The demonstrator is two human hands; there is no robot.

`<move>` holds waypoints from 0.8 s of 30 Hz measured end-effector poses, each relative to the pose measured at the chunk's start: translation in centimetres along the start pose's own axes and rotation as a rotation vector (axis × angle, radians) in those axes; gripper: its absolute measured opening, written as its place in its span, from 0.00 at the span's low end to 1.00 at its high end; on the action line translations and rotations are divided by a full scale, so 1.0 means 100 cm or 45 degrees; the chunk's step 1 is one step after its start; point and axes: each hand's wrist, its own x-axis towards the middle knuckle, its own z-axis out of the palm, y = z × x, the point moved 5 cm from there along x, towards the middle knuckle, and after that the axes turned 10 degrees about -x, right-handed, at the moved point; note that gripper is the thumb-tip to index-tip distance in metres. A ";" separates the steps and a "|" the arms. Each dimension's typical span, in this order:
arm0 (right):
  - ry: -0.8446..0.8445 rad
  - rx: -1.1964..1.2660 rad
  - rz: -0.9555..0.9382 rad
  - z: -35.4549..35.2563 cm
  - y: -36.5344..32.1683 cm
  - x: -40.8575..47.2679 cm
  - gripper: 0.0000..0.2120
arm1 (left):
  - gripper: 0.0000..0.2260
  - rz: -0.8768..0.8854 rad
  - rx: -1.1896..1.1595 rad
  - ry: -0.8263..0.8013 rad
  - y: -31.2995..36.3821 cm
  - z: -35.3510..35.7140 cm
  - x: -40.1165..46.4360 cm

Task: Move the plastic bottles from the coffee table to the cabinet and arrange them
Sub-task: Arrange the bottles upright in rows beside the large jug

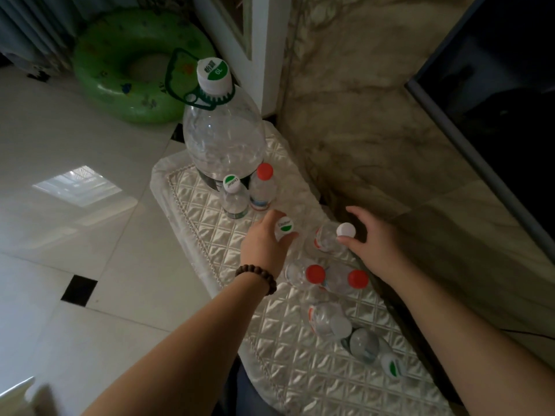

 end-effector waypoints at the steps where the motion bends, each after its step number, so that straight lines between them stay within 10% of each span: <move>1: -0.009 -0.002 0.017 0.003 0.003 0.000 0.29 | 0.15 0.004 -0.006 0.031 -0.002 -0.007 -0.002; 24: -0.033 -0.252 -0.274 0.040 -0.100 0.055 0.20 | 0.14 -0.020 -0.118 0.206 -0.026 -0.056 0.020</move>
